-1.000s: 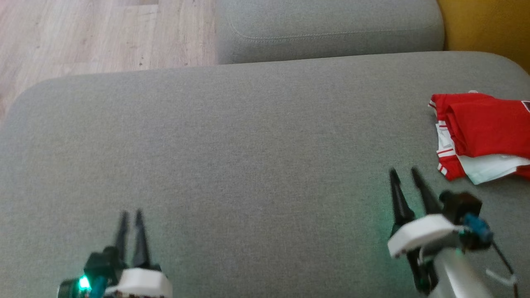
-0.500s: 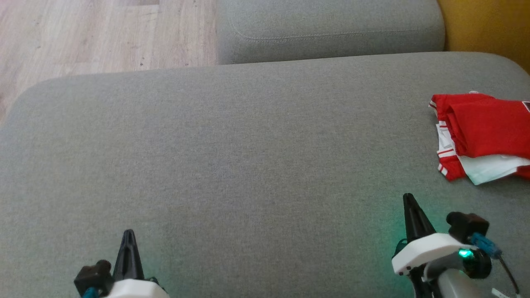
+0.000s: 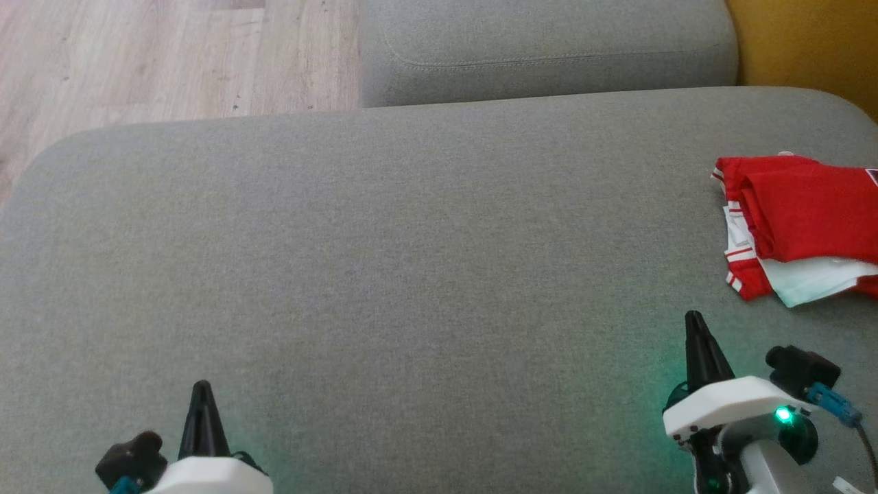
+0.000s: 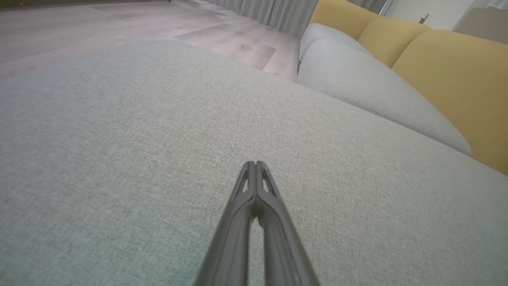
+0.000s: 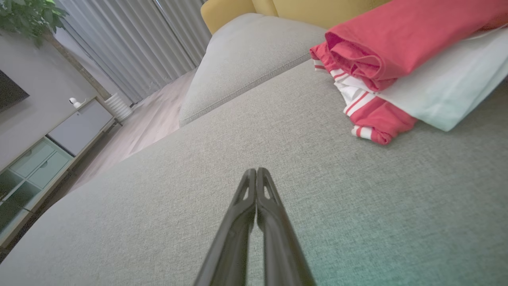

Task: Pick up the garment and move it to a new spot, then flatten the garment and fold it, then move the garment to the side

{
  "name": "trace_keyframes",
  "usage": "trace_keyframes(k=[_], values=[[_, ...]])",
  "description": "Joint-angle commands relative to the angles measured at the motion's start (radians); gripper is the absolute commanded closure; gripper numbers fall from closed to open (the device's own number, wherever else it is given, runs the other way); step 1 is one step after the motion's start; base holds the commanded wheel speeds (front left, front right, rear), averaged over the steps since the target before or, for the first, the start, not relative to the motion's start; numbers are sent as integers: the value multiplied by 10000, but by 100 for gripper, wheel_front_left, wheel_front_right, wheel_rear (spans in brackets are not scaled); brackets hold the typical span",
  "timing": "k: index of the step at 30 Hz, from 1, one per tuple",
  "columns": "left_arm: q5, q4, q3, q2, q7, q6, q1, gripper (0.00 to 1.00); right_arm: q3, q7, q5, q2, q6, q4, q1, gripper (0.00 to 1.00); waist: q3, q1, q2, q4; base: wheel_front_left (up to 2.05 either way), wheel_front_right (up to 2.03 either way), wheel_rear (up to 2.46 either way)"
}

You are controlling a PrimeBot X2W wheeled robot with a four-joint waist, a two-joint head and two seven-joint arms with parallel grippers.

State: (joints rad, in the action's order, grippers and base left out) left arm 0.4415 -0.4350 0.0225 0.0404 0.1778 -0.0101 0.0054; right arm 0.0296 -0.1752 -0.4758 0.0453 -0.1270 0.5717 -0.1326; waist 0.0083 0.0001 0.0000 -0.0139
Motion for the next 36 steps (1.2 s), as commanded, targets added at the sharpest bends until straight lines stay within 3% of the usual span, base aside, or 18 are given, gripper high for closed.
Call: trace_keyframes(k=[1, 36], values=[[361, 386, -228, 29, -74, -72, -467, 100, -31, 107, -363, 42, -8, -436, -342, 100, -1, 0, 0, 3, 0, 0, 0], [4353, 919, -628, 53, -1074, -472, -702, 100, -526, 1087, -4232, 45, -18, -1437, -134, 100, -19, 0, 0, 51, 0, 0, 0]])
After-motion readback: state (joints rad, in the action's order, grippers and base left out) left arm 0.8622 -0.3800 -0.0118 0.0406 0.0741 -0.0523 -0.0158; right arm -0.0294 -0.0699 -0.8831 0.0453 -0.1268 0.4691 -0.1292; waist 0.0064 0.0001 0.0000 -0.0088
